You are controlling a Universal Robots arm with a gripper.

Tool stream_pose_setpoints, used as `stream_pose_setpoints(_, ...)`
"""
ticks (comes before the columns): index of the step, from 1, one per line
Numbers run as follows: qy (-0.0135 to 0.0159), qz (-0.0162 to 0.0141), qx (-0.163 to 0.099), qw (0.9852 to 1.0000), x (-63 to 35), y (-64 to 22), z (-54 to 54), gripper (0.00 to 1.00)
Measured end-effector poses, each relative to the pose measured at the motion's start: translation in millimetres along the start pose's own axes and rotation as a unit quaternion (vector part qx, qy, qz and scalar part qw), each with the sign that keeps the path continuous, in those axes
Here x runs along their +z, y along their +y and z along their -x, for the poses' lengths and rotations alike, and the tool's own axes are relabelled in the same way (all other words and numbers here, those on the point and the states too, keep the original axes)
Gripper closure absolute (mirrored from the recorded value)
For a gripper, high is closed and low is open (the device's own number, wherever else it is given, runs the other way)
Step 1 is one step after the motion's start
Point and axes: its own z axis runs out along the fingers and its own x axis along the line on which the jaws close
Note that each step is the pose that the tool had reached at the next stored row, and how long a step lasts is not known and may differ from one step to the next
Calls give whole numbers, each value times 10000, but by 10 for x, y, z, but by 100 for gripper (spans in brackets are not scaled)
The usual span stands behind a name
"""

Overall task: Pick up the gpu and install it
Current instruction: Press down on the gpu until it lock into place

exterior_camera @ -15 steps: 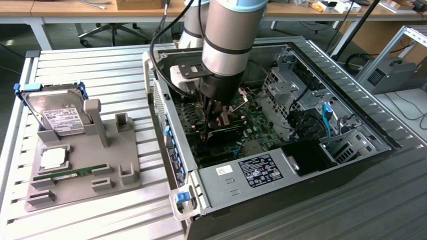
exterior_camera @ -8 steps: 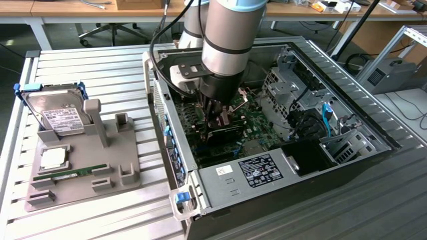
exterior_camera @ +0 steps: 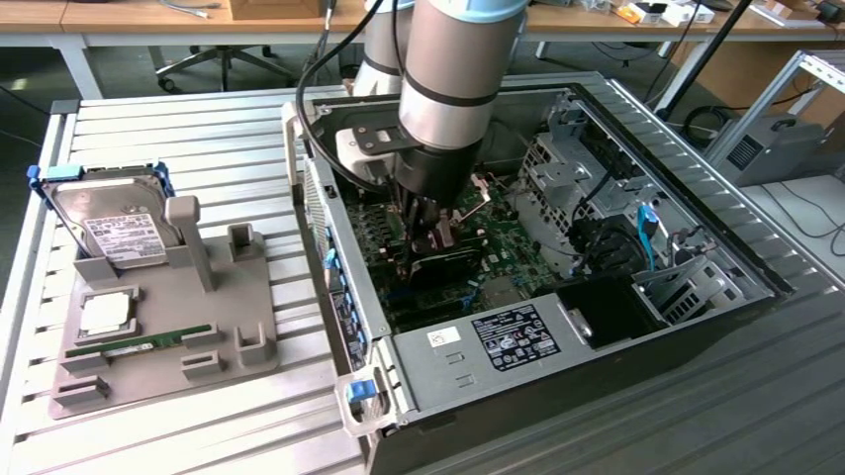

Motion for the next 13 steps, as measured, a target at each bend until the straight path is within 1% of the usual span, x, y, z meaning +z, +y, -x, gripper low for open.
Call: stream_pose_setpoints(13, 0, 0, 0, 10000, 1, 0, 21, 89)
